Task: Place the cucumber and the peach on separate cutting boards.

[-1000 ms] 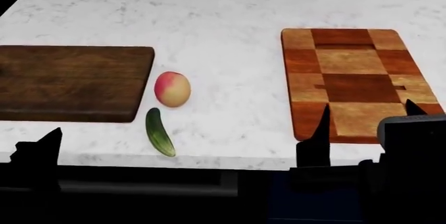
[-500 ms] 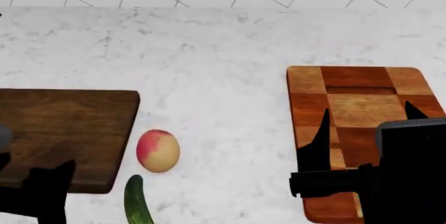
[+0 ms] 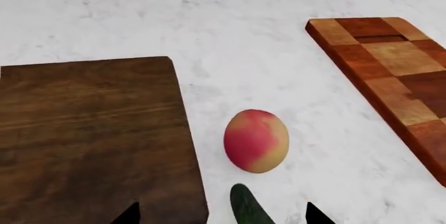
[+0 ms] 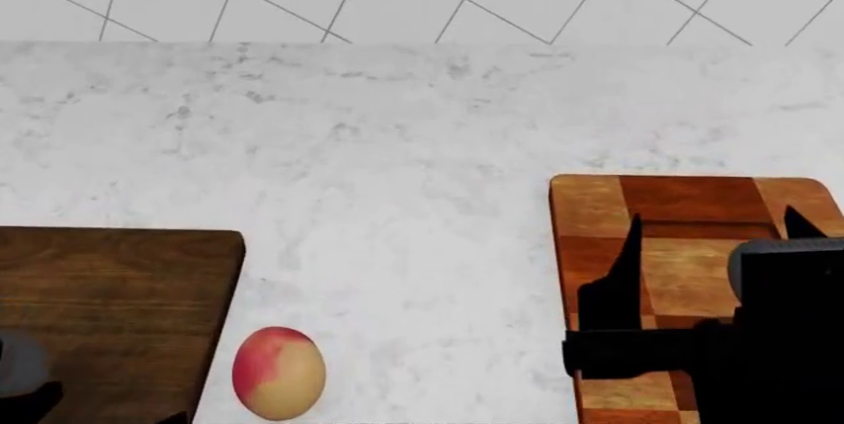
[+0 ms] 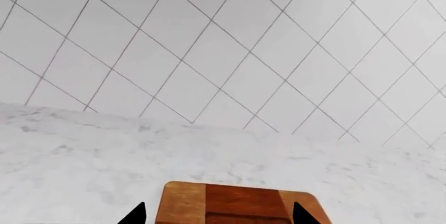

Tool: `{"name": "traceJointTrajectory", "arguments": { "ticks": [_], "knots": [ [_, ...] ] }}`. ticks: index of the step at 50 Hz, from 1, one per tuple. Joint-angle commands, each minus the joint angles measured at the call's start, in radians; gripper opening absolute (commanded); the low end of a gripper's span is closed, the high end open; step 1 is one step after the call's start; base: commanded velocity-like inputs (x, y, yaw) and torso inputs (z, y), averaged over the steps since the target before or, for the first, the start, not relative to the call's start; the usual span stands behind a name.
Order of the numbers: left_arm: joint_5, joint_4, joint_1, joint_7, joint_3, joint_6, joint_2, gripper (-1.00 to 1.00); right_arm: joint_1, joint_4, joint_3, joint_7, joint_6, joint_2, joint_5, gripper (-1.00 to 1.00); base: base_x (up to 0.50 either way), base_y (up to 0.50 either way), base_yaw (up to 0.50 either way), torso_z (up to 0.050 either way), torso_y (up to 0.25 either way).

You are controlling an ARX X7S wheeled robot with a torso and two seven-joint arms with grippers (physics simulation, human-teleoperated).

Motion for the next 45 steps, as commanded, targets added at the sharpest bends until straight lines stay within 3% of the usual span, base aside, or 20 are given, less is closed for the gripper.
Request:
{"name": "traceJointTrajectory", "arguments": {
  "ticks": [1, 16, 30, 45],
  "knots": [
    [-0.152, 0.11, 0.064, -0.102, 0.101, 0.167, -0.005, 1.0, -0.027, 0.01, 0.025, 0.0, -0.026, -0.021, -0.011, 1.0, 0.0, 0.0, 0.0, 0.0, 0.0],
    [-0.037, 0.066, 0.077, -0.075, 0.159, 0.155, 0.047, 1.0, -0.085, 0.06, -0.007, 0.012, -0.125, -0.034, -0.022, 1.0, 0.0, 0.0, 0.0, 0.0, 0.0],
    [0.088, -0.063, 0.029, 0.013, 0.231, 0.088, 0.115, 1.0, -0.119, 0.071, -0.002, 0.013, -0.154, -0.036, -0.017, 1.0, 0.0, 0.0, 0.0, 0.0, 0.0],
    [0.271, -0.15, 0.108, 0.16, 0.236, 0.027, 0.152, 1.0, -0.131, 0.094, 0.006, 0.015, -0.18, -0.033, -0.013, 1.0, 0.0, 0.0, 0.0, 0.0, 0.0]
  ]
}}
